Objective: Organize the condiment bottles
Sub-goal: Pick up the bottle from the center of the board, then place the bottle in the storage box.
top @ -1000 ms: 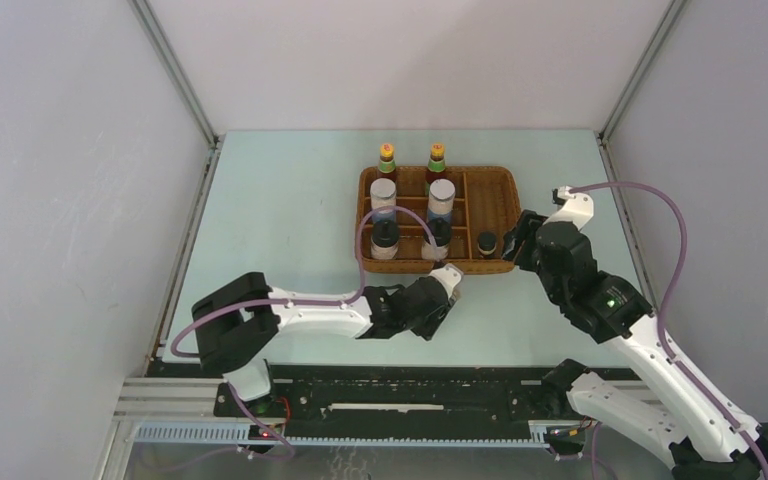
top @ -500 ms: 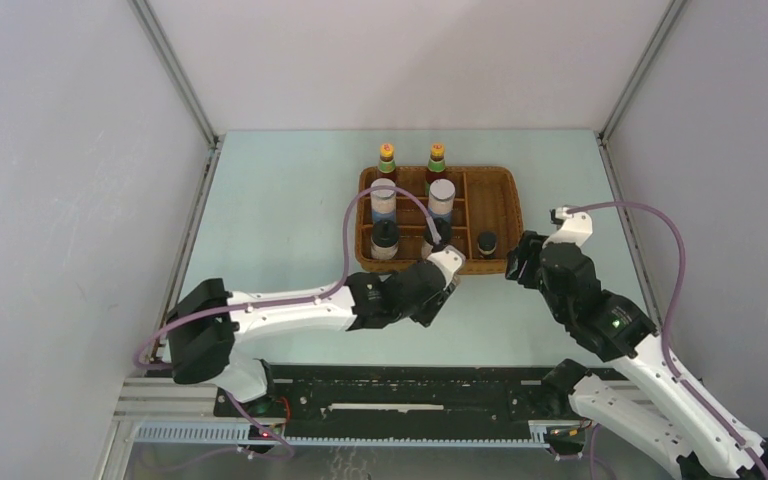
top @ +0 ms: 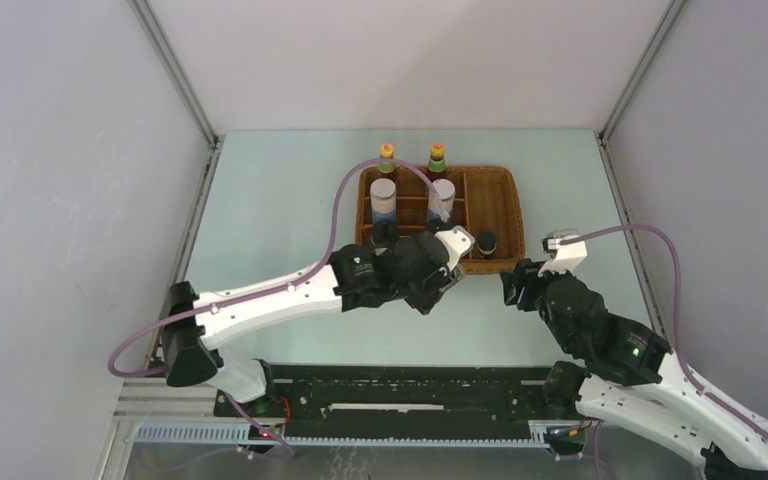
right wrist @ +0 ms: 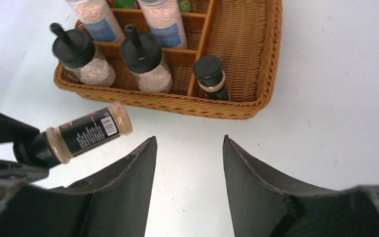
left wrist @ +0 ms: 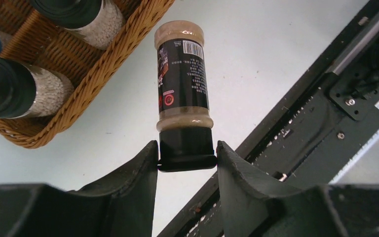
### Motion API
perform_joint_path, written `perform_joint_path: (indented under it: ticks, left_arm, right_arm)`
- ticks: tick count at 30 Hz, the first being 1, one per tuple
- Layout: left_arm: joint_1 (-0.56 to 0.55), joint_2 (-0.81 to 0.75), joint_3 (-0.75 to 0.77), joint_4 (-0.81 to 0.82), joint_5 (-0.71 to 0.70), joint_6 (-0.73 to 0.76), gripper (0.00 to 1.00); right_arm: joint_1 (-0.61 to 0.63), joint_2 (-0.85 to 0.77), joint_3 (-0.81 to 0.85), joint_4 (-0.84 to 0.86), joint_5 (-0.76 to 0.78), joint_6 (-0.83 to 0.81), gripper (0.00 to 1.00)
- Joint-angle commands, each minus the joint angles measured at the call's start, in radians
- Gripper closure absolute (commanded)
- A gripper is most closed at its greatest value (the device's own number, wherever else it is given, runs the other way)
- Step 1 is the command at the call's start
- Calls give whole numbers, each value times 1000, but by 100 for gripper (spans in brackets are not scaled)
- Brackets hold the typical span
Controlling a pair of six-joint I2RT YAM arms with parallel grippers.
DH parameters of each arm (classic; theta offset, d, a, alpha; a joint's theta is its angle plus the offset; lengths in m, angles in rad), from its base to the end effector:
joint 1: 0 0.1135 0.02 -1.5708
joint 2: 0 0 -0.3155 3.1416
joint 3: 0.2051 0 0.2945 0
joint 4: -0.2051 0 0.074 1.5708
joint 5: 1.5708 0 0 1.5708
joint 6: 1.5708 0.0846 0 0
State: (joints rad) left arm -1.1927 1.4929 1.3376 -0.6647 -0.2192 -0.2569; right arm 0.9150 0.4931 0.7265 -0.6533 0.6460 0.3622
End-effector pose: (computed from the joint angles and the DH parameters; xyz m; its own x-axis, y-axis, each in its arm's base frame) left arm 0.1634 -0.3616 0.3282 -0.4776 0.5306 -0.7002 0.7558 0.6545 -0.0196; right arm 0.1245 0.0783 0.3302 -0.3379 0.0248 -0.9408 -0.1903 0.9772 0.0941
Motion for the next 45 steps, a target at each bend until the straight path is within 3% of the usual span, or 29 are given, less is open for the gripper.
perform_joint_path:
  ticks: [1,8,16,21,24,30,38,45]
  left_arm:
    - [15,-56,161,-181,52,55,100]
    - [74,-30,379,-377,139,100,100]
    - [144,36,654,-591,257,176,100]
    - [169,20,643,-589,301,168,100]
    - [170,17,636,-589,318,164,100]
    - [170,6,622,-581,315,163,100]
    - [170,-29,567,-560,320,181,100]
    - [172,-36,592,-563,330,196,100]
  right_arm:
    - [113,-7,-2,53,120,-50,40]
    - [327,52,-10,180,242,-209,41]
    - [553,157,-10,370,389,-538,40]
    - [642,244,-12,537,485,-779,40]
    - [660,300,-47,726,531,-977,40]
    - [667,394,-78,1025,517,-1321,41]
    - [678,442,-78,1216,454,-1539,41]
    - [706,479,-68,1225,414,-1558,40]
